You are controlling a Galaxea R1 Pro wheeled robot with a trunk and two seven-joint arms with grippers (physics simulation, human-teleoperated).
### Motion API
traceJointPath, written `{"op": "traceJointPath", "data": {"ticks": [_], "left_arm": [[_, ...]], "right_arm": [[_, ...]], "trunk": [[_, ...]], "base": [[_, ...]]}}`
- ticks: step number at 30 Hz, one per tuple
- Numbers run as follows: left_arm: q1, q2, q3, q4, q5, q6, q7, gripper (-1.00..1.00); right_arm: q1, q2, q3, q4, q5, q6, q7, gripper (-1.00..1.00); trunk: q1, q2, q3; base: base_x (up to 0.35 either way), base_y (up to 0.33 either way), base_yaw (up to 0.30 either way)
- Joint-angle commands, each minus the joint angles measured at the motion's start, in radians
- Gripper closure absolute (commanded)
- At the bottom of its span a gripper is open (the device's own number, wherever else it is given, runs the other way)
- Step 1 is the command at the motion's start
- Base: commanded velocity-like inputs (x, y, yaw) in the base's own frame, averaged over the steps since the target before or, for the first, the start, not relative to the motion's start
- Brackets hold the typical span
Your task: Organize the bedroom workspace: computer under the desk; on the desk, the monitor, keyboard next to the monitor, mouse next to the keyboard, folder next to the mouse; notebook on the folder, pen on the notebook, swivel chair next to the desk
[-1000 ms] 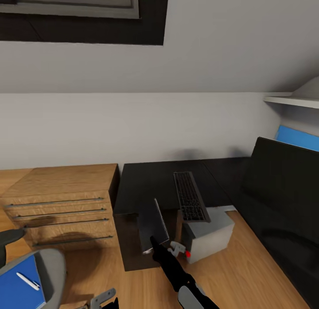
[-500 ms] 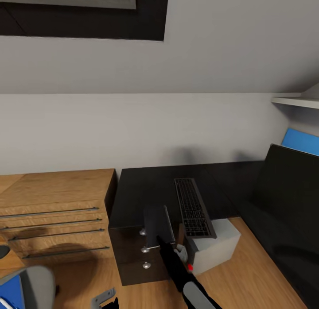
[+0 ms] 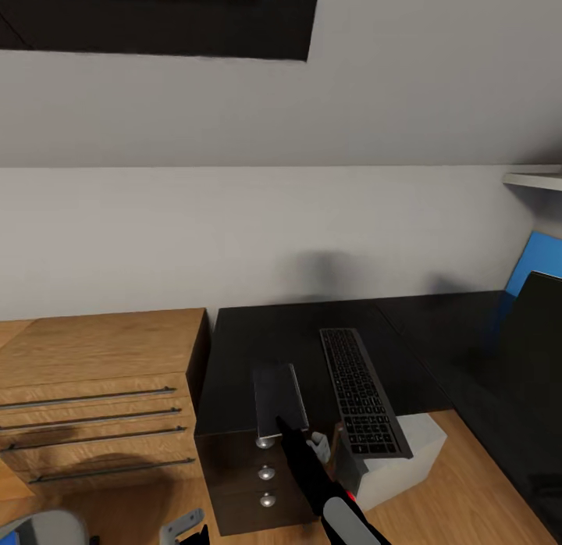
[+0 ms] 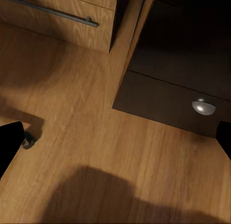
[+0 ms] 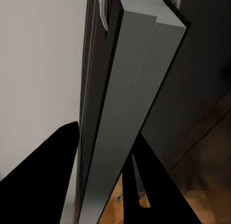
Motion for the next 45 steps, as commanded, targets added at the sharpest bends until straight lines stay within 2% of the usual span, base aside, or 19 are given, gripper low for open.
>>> {"op": "traceJointPath", "data": {"ticks": [1,17,45], "left_arm": [[-0.001,0.001,-0.008,0.000,0.010,-0.006,0.007,-1.00],[-0.001,0.002,0.001,-0.003,0.009,-0.009,0.010,-1.00],[-0.001,0.001,0.000,-0.005,0.009,-0.009,0.011,-1.00]], "right_arm": [[-0.001,-0.001,0.006,0.001,-0.009,-0.007,0.005,1.00],[-0.001,-0.002,0.006,0.002,-0.007,-0.007,0.007,1.00],[-0.001,-0.011,0.007,0.002,-0.007,-0.009,0.000,1.00]], "trunk": [[0.000,-0.001,-0.001],[0.000,-0.001,-0.001],[0.108,-0.197,-0.089]], "base": [[0.056,0.038,0.000],[0.008,0.005,0.000],[0.000,0.000,0.000]]}}
